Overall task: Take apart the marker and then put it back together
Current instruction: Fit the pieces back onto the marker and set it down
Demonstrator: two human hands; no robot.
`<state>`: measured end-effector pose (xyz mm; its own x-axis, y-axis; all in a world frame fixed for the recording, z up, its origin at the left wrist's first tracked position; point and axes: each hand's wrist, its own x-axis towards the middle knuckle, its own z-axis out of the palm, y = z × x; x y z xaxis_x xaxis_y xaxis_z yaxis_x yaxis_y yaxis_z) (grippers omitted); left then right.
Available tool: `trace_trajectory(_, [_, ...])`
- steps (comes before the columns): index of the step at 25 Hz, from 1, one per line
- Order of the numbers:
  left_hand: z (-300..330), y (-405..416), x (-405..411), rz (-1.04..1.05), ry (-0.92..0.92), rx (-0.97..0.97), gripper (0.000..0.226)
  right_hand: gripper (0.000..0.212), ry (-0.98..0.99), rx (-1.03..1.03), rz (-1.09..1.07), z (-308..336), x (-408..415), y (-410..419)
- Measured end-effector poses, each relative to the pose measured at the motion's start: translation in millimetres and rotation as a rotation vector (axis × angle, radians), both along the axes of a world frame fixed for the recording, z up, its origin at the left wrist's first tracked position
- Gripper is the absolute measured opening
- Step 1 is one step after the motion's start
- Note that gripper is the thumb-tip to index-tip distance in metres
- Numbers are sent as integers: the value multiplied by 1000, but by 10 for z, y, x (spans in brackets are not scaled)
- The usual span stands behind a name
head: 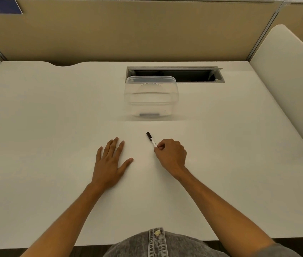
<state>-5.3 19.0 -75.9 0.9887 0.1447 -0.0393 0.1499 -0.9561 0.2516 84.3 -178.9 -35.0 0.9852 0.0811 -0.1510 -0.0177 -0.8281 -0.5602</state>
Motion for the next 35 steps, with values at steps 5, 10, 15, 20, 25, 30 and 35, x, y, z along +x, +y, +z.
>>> trace_trajectory(5, [-42, 15, 0, 4, -22, -6, 78, 7, -1, 13, -27, -5, 83, 147])
trace_trajectory(10, [-74, 21, 9, 10, -41, -4, 77, 15, -26, 0, -26, -50, 94, 208])
trace_trajectory(15, [-84, 23, 9, 13, -47, -8, 77, 19, -54, -37, -18, -58, 107, 230])
trace_trajectory(20, [-85, 26, 10, 13, -48, -11, 78, 19, -58, -45, -18, -50, 128, 253])
trace_trajectory(25, [-79, 21, 4, 12, -56, -17, 78, 19, -68, -59, -28, -42, 119, 272])
trace_trajectory(30, [-62, 14, 4, 20, -62, -28, 78, 19, -63, -68, -20, -22, 120, 275])
trace_trajectory(35, [-55, 15, -1, 19, -57, -22, 79, 20, -86, -62, -20, -30, 111, 285])
